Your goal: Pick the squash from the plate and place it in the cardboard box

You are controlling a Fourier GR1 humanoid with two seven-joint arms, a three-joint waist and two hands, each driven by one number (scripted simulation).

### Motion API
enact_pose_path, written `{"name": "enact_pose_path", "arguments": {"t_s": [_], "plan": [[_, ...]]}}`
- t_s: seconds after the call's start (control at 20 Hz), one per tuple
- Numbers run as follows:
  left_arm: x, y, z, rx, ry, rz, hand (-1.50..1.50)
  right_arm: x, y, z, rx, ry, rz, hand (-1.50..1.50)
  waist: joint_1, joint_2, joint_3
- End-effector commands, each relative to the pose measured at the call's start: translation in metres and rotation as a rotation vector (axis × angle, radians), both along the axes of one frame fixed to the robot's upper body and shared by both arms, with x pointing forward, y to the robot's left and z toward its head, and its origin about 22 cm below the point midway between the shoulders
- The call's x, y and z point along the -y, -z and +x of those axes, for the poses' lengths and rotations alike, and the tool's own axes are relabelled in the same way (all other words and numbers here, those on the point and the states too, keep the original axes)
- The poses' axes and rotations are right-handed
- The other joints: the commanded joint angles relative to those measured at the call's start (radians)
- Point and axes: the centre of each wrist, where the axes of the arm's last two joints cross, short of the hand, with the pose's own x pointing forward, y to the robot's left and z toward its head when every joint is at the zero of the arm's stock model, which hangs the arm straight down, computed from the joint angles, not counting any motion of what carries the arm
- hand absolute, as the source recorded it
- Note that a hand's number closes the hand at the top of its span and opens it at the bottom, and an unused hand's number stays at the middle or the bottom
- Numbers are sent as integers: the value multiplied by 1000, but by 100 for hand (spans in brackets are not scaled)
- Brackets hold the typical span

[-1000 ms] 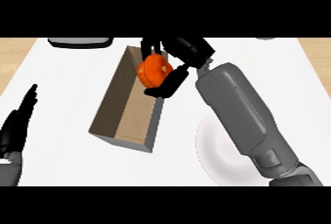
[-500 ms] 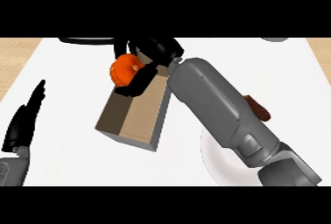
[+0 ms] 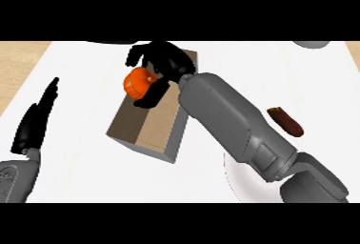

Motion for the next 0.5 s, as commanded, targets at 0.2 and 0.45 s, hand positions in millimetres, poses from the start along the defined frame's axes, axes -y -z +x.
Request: {"name": "enact_pose_path", "arguments": {"t_s": [0.2, 0.45], "plan": [[3, 4, 6, 10, 21, 14, 0, -1, 13, -3, -94, 31, 35, -150, 34, 11, 0], [8, -1, 9, 11, 36, -9, 0, -5, 10, -7, -35, 11, 210, -150, 23, 5, 1]]}}
